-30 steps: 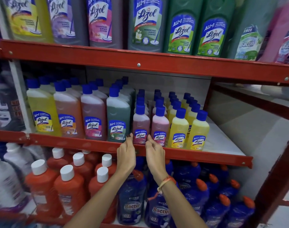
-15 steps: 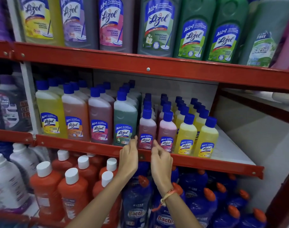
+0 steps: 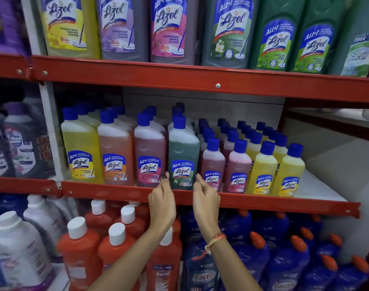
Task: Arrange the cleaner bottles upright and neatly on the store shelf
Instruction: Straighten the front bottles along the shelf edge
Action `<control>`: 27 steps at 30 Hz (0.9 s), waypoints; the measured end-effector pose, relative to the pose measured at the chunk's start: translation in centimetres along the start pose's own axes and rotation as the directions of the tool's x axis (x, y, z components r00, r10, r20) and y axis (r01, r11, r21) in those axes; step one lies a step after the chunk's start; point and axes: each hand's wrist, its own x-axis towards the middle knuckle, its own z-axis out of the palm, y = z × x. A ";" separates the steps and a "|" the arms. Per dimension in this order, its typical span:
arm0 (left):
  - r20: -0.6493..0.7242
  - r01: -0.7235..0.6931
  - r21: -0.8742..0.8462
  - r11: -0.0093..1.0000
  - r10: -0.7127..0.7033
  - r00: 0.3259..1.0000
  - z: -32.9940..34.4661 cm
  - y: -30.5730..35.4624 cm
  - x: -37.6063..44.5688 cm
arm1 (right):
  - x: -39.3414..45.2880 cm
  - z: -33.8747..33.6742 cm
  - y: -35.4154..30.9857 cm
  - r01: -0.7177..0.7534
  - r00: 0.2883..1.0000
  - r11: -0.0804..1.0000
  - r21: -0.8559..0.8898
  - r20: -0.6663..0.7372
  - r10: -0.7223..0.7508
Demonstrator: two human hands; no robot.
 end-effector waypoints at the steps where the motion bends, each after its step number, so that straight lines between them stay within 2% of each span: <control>1: -0.003 0.006 0.001 1.000 -0.006 1.000 -0.1 -0.1 0.2 | -0.1 0.1 0.0 -0.008 1.000 1.000 -0.009 -0.010 0.008; 6: 0.074 0.019 -0.048 0.999 -0.015 0.997 -0.7 -0.9 1.2 | -0.4 0.5 -0.2 -0.015 0.999 1.000 -0.015 -0.047 0.014; 8: 0.125 0.037 -0.086 0.996 -0.026 0.992 -1.5 -1.3 1.6 | -1.0 1.0 -0.4 -0.007 0.994 1.000 -0.004 -0.108 0.007; 11: 0.205 0.045 -0.175 0.984 -0.008 0.979 -3.3 -1.9 1.3 | -2.6 2.4 -0.7 0.056 0.983 0.994 0.095 -0.177 -0.039; 13: 0.116 0.019 -0.264 0.964 0.012 0.993 -5.1 -2.6 1.4 | -3.8 3.7 -1.0 0.068 0.996 0.978 0.197 -0.078 -0.053; 15: -0.015 -0.006 -0.283 0.959 0.002 1.000 -6.9 -3.3 2.2 | -4.1 4.8 -1.5 0.047 0.998 0.979 0.198 0.039 -0.056; 17: -0.031 0.000 -0.236 0.972 -0.007 1.000 -8.1 -3.7 3.1 | -3.7 5.9 -1.8 0.027 0.994 0.988 0.152 0.099 -0.043; 20: 0.027 0.069 -0.128 0.989 -0.066 0.997 -8.6 -3.4 4.4 | -3.4 6.9 -2.4 0.009 0.988 0.996 0.093 0.153 -0.024; 25: 0.058 0.063 0.181 0.981 -0.074 0.996 -8.0 -2.4 4.8 | -3.3 7.4 -2.6 -0.004 0.995 0.997 0.078 0.102 -0.004; 27: 0.054 0.086 0.223 0.971 -0.100 0.993 -7.8 -2.2 4.9 | -3.3 7.4 -2.5 -0.012 0.995 0.997 0.073 0.096 0.005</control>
